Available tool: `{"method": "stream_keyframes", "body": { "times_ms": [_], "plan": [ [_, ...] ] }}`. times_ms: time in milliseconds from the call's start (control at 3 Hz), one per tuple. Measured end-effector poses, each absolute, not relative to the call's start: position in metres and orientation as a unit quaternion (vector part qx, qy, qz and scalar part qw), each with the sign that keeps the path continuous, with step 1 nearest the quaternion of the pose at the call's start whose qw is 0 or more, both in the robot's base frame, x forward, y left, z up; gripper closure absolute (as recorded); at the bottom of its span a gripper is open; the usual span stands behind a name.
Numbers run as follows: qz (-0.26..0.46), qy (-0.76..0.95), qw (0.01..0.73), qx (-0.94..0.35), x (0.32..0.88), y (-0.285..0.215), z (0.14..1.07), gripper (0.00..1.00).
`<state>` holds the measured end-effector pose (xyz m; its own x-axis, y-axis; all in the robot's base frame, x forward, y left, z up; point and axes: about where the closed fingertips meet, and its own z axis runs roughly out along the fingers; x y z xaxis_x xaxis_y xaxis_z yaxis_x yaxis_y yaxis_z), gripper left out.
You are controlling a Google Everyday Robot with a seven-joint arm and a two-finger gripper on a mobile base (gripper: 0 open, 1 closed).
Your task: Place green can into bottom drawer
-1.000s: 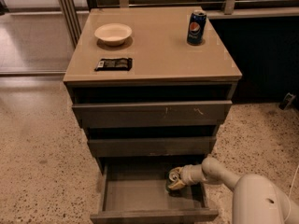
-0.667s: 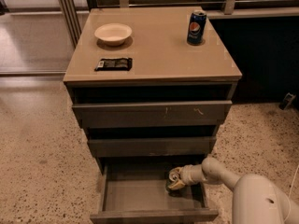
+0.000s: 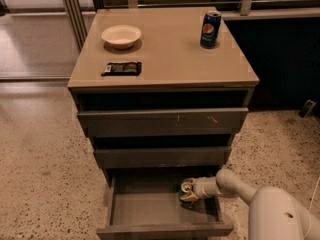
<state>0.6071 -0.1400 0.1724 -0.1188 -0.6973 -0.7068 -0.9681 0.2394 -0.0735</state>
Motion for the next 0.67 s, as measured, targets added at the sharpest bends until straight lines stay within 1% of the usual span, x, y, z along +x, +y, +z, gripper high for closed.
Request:
{"method": "stream_keyframes", "body": {
  "times_ms": [333,667],
  "plan": [
    [0.210,0.718,0.323,-0.580,0.6071,-0.1400,0.1724,0.00],
    [0.210,0.718,0.323,-0.580,0.6071,-0.1400,0.1724,0.00]
  ]
}}
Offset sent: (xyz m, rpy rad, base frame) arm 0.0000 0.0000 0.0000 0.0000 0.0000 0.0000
